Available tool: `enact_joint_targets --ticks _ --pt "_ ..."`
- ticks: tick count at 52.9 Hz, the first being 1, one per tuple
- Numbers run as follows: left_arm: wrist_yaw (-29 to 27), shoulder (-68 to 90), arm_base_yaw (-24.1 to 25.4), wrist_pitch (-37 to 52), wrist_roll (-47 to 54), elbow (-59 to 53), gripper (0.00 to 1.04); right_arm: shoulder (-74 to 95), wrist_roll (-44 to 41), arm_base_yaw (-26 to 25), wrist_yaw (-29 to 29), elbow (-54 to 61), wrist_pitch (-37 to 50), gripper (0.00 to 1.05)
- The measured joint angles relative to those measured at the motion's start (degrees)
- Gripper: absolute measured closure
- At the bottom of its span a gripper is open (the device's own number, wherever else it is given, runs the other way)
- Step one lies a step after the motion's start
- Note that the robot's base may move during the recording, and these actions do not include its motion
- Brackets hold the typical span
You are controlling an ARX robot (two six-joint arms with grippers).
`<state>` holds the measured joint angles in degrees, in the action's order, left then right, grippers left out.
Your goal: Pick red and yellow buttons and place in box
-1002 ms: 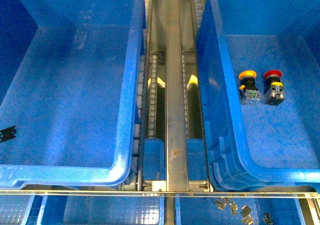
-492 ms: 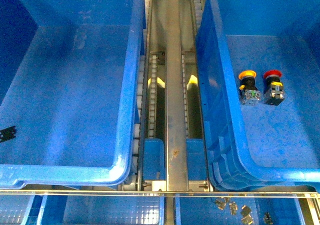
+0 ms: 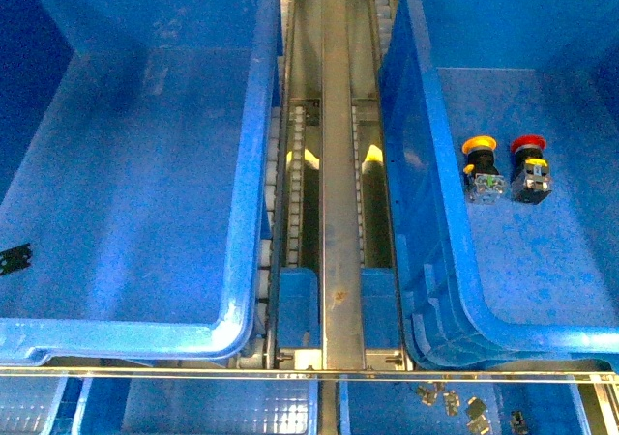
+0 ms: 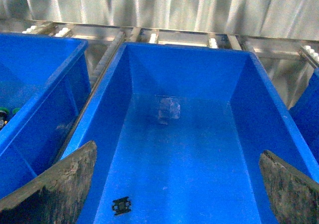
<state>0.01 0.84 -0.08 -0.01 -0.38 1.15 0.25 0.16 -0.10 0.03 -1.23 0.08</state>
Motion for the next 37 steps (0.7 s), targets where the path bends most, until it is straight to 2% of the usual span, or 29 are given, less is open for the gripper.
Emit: enact_joint_targets --ticks 6,13,20,37 --pt "0.0 0.0 0.0 0.0 0.0 0.0 0.08 0.0 0.0 0.0 0.0 0.0 0.0 0.63" --pt "0.0 0.0 0.0 0.0 0.0 0.0 0.08 0.0 0.0 0.0 0.0 0.0 0.0 0.28" --pt "0.0 0.0 0.0 0.0 0.0 0.0 0.08 0.0 0.02 0.0 0.0 0.0 0.0 0.05" --pt "0.0 0.0 0.0 0.0 0.0 0.0 0.08 0.0 0.0 0.0 0.0 0.0 0.0 0.07"
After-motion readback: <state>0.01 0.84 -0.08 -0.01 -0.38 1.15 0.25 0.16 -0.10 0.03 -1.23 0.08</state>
